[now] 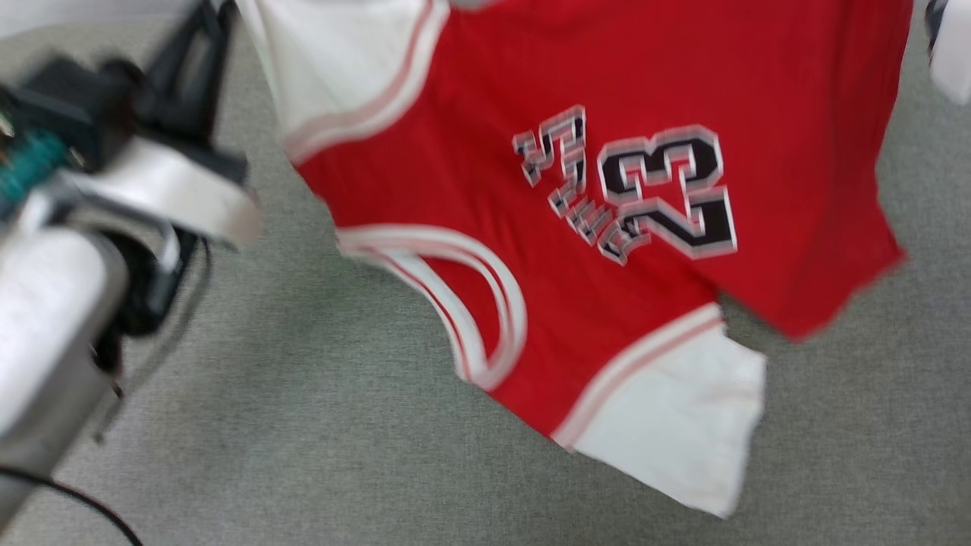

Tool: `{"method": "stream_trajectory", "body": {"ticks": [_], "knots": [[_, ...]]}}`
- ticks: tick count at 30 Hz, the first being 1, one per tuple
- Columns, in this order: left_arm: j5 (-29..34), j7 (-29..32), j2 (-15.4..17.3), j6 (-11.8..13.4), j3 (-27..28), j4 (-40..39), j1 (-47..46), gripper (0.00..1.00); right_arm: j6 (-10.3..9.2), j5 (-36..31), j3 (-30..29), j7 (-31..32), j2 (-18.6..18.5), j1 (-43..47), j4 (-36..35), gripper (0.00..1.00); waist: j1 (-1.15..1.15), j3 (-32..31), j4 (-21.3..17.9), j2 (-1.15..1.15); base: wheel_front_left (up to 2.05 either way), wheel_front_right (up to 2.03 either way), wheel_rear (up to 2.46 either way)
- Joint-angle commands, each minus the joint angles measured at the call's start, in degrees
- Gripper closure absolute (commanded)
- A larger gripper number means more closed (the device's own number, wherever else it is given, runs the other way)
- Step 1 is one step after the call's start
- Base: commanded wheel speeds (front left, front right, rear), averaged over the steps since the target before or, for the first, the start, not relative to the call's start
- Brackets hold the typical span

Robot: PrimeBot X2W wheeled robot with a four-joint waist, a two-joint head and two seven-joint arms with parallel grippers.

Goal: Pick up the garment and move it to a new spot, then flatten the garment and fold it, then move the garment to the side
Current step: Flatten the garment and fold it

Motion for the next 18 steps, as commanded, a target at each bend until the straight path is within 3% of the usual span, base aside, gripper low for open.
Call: {"method": "stream_trajectory", "body": {"ticks": [1,9,18], "knots": [[0.2,0.2,0.2,-0.3,0.4,0.1,-1.3,1.0,-0.05,-0.4,-0.6,-0.6,0.6,-1.2,0.3,1.0,0.0,1.1,-0.6,0.0,0.0,0.0,0.0],[3.3,5.9,-0.9,-6.3,1.9,4.5,-22.5,1.0,-0.05,-8.4,-8.8,-3.7,7.7,-13.1,5.7,1.0,0.0,7.3,-1.9,0.0,0.0,0.0,0.0],[6.4,7.8,-6.4,-12.8,2.1,15.3,-46.7,1.0,-0.05,-15.7,-10.9,-4.9,11.5,-28.4,12.9,1.0,0.0,13.6,-1.3,0.0,0.0,0.0,0.0]]}}
